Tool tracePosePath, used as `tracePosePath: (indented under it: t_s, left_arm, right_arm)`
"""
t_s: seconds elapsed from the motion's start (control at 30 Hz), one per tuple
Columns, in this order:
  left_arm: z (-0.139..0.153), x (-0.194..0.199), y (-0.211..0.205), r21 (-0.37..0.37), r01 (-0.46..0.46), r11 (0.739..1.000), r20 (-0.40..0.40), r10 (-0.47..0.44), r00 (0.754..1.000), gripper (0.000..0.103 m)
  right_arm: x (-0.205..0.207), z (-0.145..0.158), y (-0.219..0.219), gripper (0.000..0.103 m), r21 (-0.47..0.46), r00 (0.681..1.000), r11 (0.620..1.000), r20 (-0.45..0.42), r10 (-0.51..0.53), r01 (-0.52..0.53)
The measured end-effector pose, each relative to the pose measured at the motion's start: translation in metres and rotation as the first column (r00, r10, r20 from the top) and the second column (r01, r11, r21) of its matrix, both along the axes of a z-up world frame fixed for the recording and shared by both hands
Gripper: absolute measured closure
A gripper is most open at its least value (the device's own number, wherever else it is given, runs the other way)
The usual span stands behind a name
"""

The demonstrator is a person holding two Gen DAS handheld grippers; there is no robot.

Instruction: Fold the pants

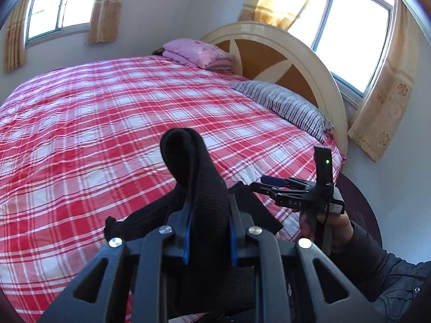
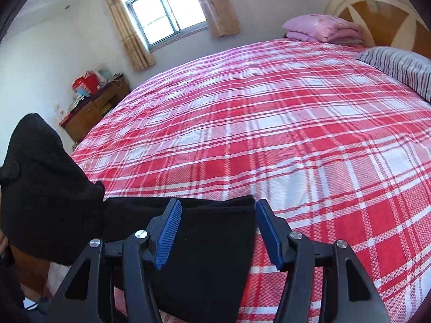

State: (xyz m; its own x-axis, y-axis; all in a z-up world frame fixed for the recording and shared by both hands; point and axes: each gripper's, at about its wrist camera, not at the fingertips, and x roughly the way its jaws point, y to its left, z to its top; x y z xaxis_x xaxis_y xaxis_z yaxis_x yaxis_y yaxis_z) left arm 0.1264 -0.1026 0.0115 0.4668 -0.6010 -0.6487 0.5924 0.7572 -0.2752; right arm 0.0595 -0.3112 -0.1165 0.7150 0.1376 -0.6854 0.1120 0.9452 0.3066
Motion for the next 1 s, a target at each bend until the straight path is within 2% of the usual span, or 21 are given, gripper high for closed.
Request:
tracePosePath:
  t_s: [0.2,0.4,0.47,0.53,0.6,0.63,0.7,0.73,0.8,0.87,0.93,1.0]
  left_arm:
    - [-0.027,0.013,-0.052,0.069,0.04,0.997,-0.033,-0.038,0.999,0.081]
    - [-0.072,0.026,-0.094,0.12,0.067,0.991,-0.09,-0.056,0.994,0.081]
    - [-0.085,0.025,-0.11,0.133,0.096,0.986,-0.094,-0.084,0.992,0.078]
    - [-0.091,0.023,-0.119,0.116,0.106,0.988,-0.107,-0.094,0.99,0.073]
    - [-0.091,0.015,-0.122,0.06,0.151,0.987,-0.106,-0.144,0.984,0.073]
    - [-0.089,0.014,-0.12,0.052,0.15,0.987,-0.096,-0.144,0.985,0.069]
    - [-0.082,0.008,-0.113,0.049,0.14,0.989,-0.055,-0.137,0.989,0.068]
    - [-0.079,0.006,-0.106,0.053,0.131,0.99,-0.036,-0.129,0.991,0.068]
    - [-0.073,0.004,-0.086,0.067,0.082,0.994,0.017,-0.083,0.996,0.062]
    - [-0.07,0.003,-0.064,0.101,0.0,0.995,0.088,-0.009,0.996,0.04]
    - [-0.074,0.001,-0.036,0.154,-0.117,0.981,0.18,0.088,0.98,0.03]
    - [-0.085,0.002,-0.017,0.19,-0.178,0.966,0.193,0.141,0.971,0.03]
  right_arm:
    - [-0.001,-0.005,-0.022,0.044,0.053,0.997,0.996,0.004,-0.075,0.075]
    - [-0.001,-0.014,-0.046,0.044,0.1,0.987,0.982,-0.015,-0.158,0.159]
    - [0.0,-0.018,-0.052,0.044,0.114,0.985,0.978,-0.026,-0.171,0.173]
    - [0.0,-0.021,-0.055,0.044,0.118,0.984,0.977,-0.03,-0.175,0.177]
    - [-0.001,-0.022,-0.059,0.044,0.124,0.983,0.975,-0.031,-0.18,0.183]
    - [-0.001,-0.021,-0.06,0.044,0.127,0.983,0.975,-0.031,-0.182,0.185]
    - [-0.003,-0.018,-0.064,0.044,0.134,0.982,0.973,-0.029,-0.188,0.19]
    - [-0.004,-0.016,-0.065,0.044,0.137,0.982,0.972,-0.03,-0.187,0.19]
    - [-0.008,-0.007,-0.061,0.044,0.141,0.985,0.975,-0.033,-0.169,0.172]
    - [-0.014,0.004,-0.051,0.044,0.127,0.991,0.983,-0.024,-0.132,0.134]
    - [-0.018,0.011,-0.032,0.044,0.098,0.998,0.994,-0.041,-0.048,0.052]
    - [-0.021,0.01,-0.009,0.044,0.081,0.995,0.996,-0.084,0.044,-0.037]
